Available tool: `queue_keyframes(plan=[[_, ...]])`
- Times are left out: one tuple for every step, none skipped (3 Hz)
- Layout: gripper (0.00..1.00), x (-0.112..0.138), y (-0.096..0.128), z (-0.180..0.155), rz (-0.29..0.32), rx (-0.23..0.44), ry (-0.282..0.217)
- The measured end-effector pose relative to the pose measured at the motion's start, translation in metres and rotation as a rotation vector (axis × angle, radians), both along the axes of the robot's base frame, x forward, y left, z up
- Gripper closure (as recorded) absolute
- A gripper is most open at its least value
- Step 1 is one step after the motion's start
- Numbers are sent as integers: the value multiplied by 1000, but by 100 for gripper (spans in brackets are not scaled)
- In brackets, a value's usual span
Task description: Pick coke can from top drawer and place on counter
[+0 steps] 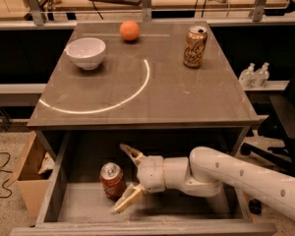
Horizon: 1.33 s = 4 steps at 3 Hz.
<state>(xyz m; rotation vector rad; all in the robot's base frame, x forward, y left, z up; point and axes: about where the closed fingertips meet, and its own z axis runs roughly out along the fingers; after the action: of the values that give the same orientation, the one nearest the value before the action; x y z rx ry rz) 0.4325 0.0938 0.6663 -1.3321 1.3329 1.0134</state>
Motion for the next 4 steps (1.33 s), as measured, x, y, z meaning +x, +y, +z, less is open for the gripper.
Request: queue_keyframes(plan=[[0,-2,4,1,10,2,-2],[18,-7,13,0,33,-5,-9],[41,-12,25,-6,68,-10,-6],[65,-13,26,-5,70,-9,-6]])
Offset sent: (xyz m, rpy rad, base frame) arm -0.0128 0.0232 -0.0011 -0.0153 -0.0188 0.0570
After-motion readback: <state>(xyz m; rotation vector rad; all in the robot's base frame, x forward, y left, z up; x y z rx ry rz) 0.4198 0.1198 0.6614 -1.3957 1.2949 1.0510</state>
